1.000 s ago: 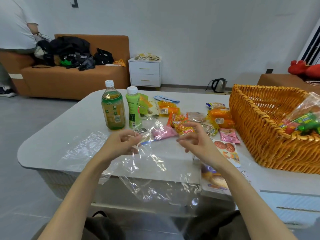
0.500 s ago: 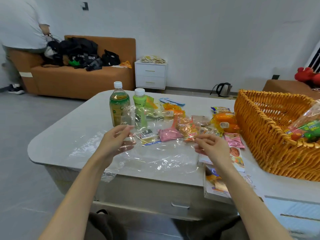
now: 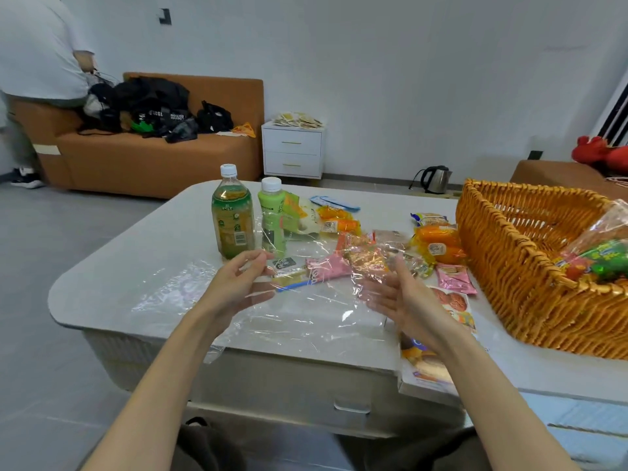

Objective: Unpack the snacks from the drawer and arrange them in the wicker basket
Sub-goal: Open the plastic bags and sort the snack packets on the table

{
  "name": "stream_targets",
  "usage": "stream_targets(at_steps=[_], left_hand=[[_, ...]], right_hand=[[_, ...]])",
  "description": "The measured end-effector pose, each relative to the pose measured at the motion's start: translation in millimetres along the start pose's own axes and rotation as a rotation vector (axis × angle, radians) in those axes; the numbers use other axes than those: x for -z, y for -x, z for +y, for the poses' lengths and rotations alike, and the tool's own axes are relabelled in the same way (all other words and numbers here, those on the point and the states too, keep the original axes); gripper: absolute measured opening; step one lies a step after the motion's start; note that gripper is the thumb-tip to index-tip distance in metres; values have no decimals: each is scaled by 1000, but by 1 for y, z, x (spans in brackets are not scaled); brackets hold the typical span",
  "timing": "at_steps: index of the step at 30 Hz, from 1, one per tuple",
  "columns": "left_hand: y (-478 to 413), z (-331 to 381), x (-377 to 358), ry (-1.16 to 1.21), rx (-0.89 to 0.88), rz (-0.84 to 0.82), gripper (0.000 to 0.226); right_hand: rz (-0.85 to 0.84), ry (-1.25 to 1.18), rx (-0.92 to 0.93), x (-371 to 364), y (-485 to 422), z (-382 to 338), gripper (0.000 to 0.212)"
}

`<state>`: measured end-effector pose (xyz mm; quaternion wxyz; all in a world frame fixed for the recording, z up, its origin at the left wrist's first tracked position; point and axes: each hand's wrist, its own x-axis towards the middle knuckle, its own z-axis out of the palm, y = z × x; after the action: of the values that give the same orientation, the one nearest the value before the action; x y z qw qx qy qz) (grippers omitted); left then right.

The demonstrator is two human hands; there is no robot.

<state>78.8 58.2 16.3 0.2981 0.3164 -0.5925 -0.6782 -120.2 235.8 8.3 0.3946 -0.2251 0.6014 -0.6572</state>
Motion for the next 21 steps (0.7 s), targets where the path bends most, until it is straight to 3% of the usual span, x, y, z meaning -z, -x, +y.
stream_targets(at_steps=[4,11,16,19,21], left_hand=[[-2,-4,-4,9,16,-50,21],[-3,-3,-6,-44,7,-1,32],[-4,-1,-5,42,25,-6,31],[-5,0,-8,77,42,-3,29],[-3,1,-14,45,42,-59,30]], right_hand=[[-244,29,-74,-4,5,2,36],[-395,-80,-95,-5,6,-2,24],[-684,-445,-84,4,2,-2,59],[-696,-561,-157,2,3,-1,56],[-573,-360,-150,-5,3,3,43]])
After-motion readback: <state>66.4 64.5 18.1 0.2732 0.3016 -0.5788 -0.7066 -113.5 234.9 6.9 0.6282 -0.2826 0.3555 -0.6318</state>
